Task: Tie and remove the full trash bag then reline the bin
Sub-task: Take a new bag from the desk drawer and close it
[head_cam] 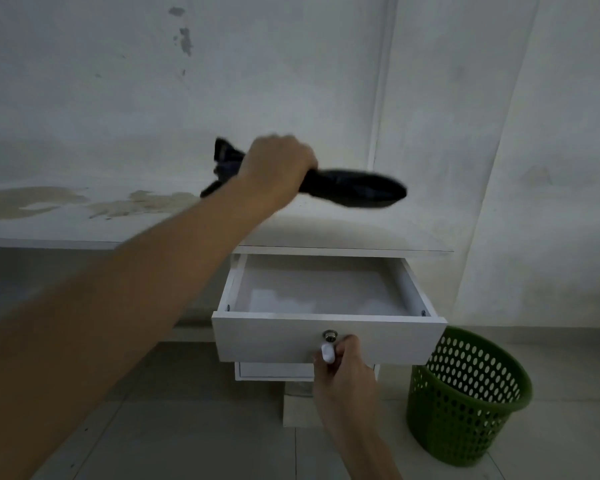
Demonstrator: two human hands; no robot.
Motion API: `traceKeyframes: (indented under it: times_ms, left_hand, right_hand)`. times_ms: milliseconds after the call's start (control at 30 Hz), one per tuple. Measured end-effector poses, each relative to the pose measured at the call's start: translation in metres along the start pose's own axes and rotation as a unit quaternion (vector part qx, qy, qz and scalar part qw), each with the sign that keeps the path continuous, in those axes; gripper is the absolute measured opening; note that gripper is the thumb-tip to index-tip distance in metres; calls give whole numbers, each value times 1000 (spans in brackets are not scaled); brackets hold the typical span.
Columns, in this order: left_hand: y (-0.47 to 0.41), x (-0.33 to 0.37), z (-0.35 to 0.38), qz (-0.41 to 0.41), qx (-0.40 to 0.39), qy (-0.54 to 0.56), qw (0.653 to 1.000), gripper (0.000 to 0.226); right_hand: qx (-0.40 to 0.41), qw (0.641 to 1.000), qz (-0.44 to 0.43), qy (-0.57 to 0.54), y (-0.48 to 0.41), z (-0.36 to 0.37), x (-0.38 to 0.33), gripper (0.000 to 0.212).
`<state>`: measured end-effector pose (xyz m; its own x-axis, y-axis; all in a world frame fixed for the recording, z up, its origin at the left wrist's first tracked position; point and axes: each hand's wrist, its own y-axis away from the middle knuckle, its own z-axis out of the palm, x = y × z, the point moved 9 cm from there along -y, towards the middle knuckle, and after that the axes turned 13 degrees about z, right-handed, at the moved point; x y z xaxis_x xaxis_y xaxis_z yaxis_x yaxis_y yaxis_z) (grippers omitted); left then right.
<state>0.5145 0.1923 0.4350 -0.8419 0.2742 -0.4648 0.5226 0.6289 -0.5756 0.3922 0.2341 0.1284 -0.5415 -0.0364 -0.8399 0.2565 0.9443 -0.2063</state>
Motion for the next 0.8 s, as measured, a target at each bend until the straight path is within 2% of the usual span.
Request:
traceKeyframes:
  times_ms: [133,233,333,400,433,667,800]
  left_hand:
    - [30,7,84,-6,-101,91,991,22]
    - [43,2,127,-31,-171,256,951,6]
    - [47,3,142,-37,-211,355,910,51]
    - [50,8,147,-25,-236,357,903,79]
    - [50,10,150,-21,-238,354,904,82]
    - [44,8,159,-39,-205,321,924,50]
    - [40,9,164,-38,-194,299,933,56]
  right_hand:
    - [-4,999,1,-33,0,-1,1,20]
    - [8,998,1,-57,-1,0,5,20]
    - [11,995,12,-95,-3,4,11,21]
    - [26,994,24,-102,-5,3,11,19]
    - [34,993,26,-106,-8,2,9,16]
    - [60,988,-2,-141,-61,-14,-34,19]
    - [55,991,19,-123,-84,1,-31,20]
